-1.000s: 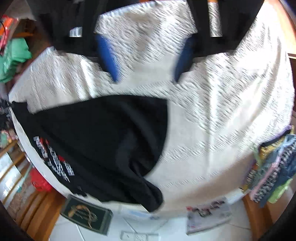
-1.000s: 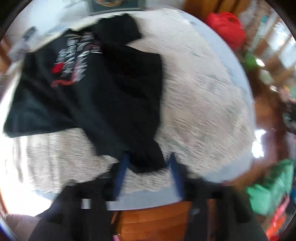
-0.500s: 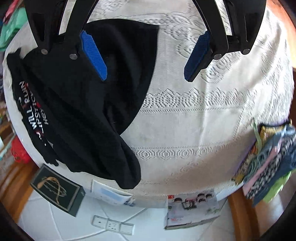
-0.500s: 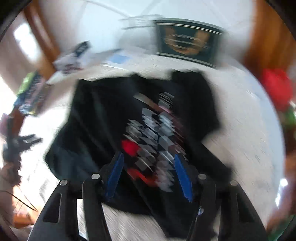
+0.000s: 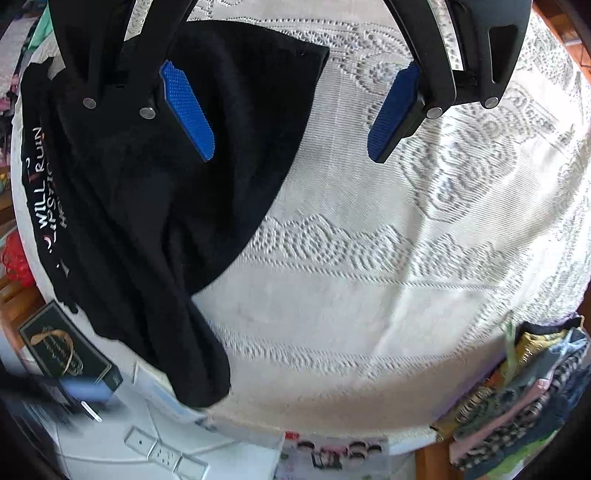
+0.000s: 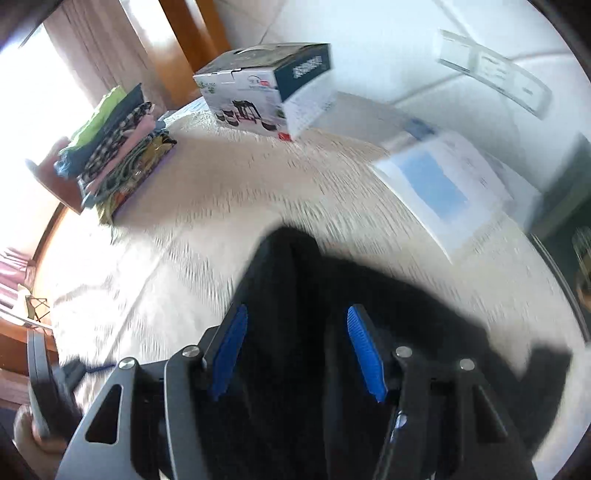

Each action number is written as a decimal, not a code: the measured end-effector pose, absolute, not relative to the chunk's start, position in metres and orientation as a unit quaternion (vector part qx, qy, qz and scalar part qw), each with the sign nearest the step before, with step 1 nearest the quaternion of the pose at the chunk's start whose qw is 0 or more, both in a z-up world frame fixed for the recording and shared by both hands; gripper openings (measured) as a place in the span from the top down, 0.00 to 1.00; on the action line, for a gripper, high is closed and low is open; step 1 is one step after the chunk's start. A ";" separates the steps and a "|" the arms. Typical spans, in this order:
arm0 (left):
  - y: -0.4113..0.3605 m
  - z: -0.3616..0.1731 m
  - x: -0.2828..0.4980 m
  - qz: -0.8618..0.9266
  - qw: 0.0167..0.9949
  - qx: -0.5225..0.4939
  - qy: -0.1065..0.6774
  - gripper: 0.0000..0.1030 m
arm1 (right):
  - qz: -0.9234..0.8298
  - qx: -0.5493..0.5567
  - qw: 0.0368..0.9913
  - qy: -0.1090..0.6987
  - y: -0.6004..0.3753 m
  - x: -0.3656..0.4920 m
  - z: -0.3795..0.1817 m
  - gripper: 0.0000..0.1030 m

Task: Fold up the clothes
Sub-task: 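Lift the T-shirt with the right gripper while the left gripper holds the hem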

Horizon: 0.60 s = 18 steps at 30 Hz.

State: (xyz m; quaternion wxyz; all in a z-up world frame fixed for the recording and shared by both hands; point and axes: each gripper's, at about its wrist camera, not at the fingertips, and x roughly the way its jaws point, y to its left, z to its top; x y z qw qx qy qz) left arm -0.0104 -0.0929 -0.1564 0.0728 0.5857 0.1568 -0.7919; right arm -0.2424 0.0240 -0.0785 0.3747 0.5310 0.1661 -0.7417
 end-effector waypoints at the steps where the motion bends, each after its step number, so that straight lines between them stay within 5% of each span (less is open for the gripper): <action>1: -0.092 -0.162 -0.010 -0.786 0.071 0.593 0.161 0.18 | -0.738 0.536 0.372 0.173 0.009 -0.251 -0.086 0.45; 4: -0.082 -0.161 -0.005 -0.792 0.078 0.590 0.139 0.27 | -0.725 0.551 0.365 0.195 -0.037 -0.275 -0.110 0.43; 6: -0.081 -0.158 0.000 -0.796 0.079 0.583 0.140 0.63 | -0.712 0.565 0.361 0.208 -0.056 -0.284 -0.131 0.43; 8: -0.087 -0.158 0.005 -0.791 0.067 0.581 0.177 0.86 | -0.692 0.582 0.358 0.235 -0.066 -0.282 -0.152 0.44; 9: -0.089 -0.159 0.007 -0.788 0.063 0.582 0.191 0.89 | -0.680 0.590 0.356 0.251 -0.070 -0.279 -0.162 0.52; 10: -0.088 -0.158 0.009 -0.789 0.062 0.581 0.190 0.90 | -0.681 0.576 0.355 0.280 -0.073 -0.274 -0.164 0.82; 11: -0.086 -0.156 0.011 -0.790 0.062 0.580 0.188 0.93 | -0.686 0.552 0.355 0.315 -0.074 -0.267 -0.162 0.92; 18: -0.099 -0.088 0.057 -0.836 0.171 0.505 0.132 0.95 | -0.732 0.321 0.563 0.210 -0.046 -0.225 -0.038 0.93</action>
